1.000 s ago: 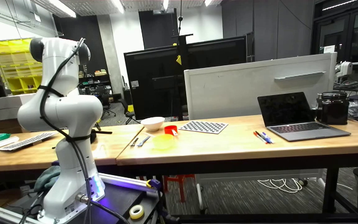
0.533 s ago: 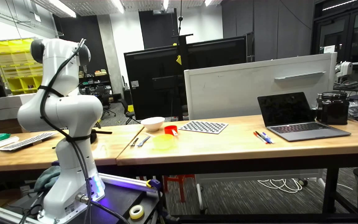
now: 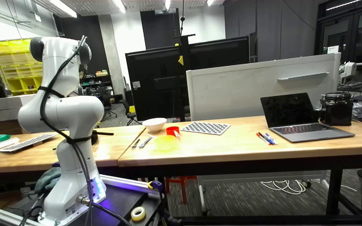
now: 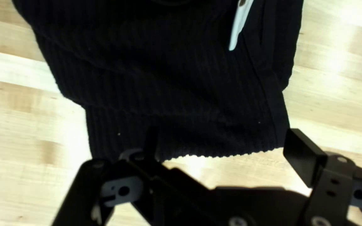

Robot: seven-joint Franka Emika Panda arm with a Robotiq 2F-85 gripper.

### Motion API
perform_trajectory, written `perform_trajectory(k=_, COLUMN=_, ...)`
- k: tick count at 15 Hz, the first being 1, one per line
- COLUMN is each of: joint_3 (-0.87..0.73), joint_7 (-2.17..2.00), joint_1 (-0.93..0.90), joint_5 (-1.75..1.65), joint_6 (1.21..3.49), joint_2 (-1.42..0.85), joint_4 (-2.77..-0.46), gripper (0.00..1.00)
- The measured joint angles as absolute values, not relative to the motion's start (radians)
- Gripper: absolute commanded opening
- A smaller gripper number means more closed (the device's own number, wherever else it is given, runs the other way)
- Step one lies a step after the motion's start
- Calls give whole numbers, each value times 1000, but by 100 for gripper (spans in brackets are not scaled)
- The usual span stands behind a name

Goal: Move the black object to the left

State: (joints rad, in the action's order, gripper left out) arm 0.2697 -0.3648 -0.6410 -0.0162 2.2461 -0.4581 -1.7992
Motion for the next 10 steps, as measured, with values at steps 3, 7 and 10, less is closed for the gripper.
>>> perform_trajectory(k=3, joint_3=270, joint_7=-352, joint_1=-636, joint_5=-17, joint_6=2157, joint_2=-433, joint_4=-1760, gripper=100)
perform_trajectory(k=7, joint_3=272, joint_7=-317, joint_1=-616, joint_5=-16, joint_6=2096, joint_2=-398, joint_4=-1735, gripper=100)
perform_trajectory(k=10, joint_3=278, joint_7=-263, joint_1=-578, joint_5=-13, joint_6=2096, joint_2=-363, joint_4=-1745, gripper=100)
